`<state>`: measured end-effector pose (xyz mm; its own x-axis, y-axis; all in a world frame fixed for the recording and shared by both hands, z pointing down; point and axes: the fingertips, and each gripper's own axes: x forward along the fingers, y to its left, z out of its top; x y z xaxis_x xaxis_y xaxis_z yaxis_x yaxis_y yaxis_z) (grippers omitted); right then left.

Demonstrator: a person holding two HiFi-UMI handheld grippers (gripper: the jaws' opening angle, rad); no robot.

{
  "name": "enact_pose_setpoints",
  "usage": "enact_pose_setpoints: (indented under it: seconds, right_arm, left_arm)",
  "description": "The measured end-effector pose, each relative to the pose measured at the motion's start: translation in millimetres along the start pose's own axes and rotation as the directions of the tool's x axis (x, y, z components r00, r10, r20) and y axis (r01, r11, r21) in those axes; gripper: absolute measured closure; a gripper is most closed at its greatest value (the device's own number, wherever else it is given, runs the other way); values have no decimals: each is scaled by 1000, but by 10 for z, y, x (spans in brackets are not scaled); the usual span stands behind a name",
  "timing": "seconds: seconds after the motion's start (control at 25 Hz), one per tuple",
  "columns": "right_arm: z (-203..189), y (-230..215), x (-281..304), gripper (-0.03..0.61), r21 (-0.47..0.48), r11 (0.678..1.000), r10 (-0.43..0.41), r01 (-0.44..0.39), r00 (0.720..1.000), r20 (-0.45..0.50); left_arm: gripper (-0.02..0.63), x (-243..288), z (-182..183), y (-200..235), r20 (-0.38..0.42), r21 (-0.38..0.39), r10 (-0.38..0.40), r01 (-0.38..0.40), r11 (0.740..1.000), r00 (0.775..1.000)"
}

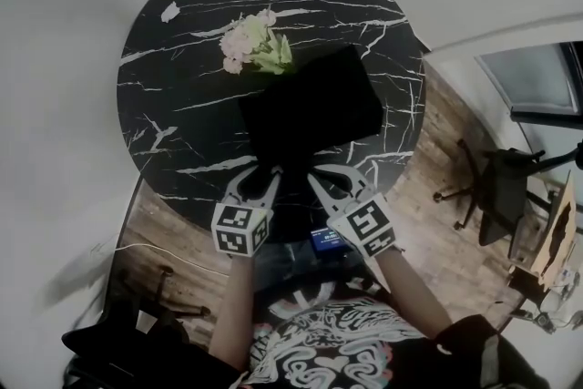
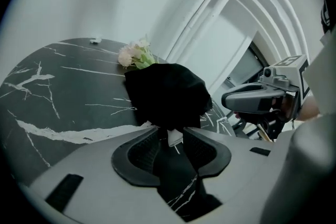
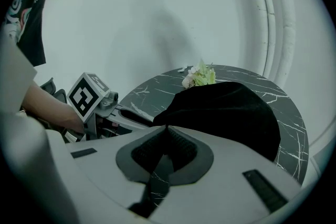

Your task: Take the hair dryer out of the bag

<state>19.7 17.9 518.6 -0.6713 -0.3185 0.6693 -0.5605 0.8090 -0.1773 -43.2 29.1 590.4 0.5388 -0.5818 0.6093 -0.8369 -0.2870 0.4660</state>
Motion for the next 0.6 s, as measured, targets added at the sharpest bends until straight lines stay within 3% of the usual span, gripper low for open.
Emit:
enact_pose_setpoints:
  seconds: [0.44,0.6]
  right_arm:
    - [11,1,44,558,-13,1000,20,-20,1000,-15]
    - [-8,35,66,558,-10,999,38,-38,999,-27]
  left_arm:
    - [465,42,95,-22,-5,-68,-49,49,996,999]
    - [465,84,195,-8,42,-171,-93,99,980,995]
